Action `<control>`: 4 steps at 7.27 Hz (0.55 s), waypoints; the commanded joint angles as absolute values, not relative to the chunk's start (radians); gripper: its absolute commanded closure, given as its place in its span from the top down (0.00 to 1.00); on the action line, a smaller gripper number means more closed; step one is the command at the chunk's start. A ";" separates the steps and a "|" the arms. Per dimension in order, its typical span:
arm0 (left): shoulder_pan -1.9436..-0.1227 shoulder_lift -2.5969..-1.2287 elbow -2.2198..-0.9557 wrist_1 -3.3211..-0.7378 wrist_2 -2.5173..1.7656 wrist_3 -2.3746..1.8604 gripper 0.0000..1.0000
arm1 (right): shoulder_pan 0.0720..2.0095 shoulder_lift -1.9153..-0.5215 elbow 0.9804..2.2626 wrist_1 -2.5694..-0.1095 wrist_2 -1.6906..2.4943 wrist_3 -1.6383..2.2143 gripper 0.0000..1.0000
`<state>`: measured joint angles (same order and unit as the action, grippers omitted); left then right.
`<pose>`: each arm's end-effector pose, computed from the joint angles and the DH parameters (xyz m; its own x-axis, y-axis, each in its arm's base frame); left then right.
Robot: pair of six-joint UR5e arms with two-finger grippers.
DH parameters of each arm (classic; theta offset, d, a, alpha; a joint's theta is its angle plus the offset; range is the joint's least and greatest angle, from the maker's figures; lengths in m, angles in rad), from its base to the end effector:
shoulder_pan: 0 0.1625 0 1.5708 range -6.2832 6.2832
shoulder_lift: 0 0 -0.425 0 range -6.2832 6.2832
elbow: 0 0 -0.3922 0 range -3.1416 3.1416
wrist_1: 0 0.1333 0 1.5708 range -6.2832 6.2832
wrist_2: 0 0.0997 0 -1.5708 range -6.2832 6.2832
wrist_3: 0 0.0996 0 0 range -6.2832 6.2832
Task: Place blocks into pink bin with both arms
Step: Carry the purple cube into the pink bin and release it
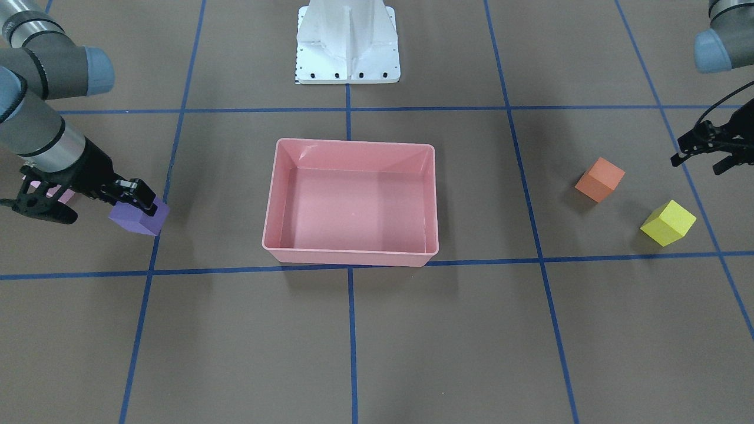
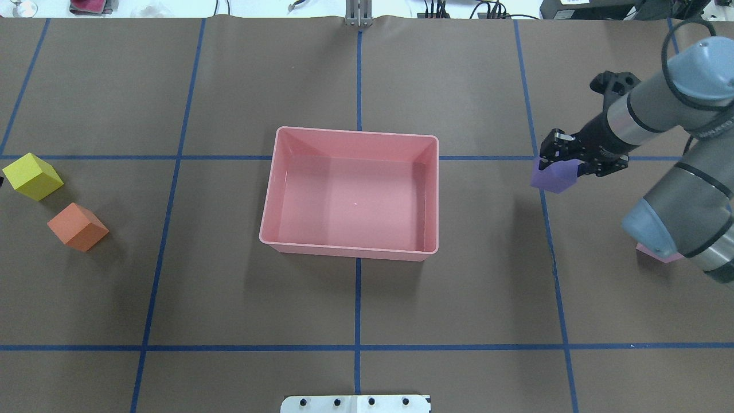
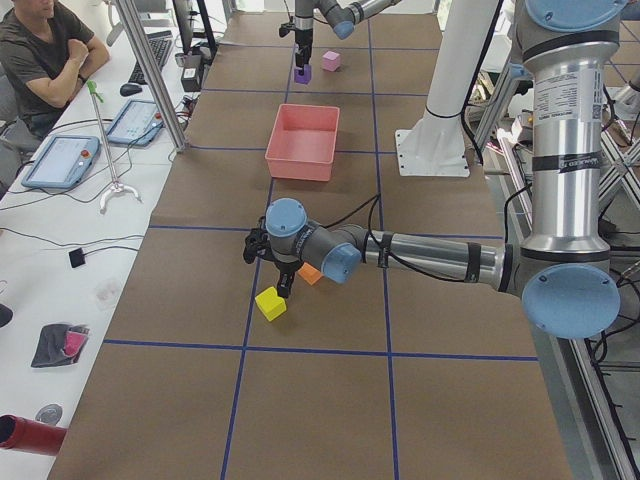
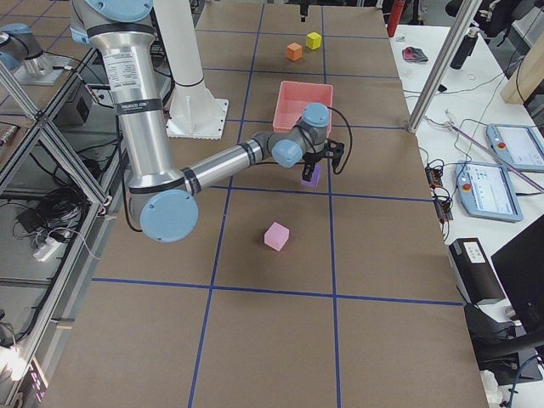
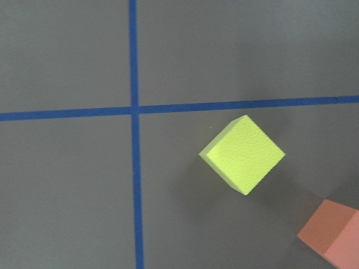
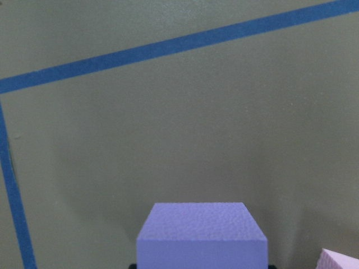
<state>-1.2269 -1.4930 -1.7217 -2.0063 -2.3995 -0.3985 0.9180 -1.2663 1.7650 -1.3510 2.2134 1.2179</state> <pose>0.1048 -0.4702 0.5678 0.5891 0.2024 -0.7823 -0.0715 0.9774 0.1990 -0.3056 -0.5209 0.3748 0.5661 0.2848 0.7736 -0.2139 0.9570 -0.1958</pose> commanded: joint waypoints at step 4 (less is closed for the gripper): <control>-1.019 -1.539 -1.765 -2.045 -2.282 -0.399 0.99 | 0.673 -0.916 1.757 -1.485 2.041 1.576 0.00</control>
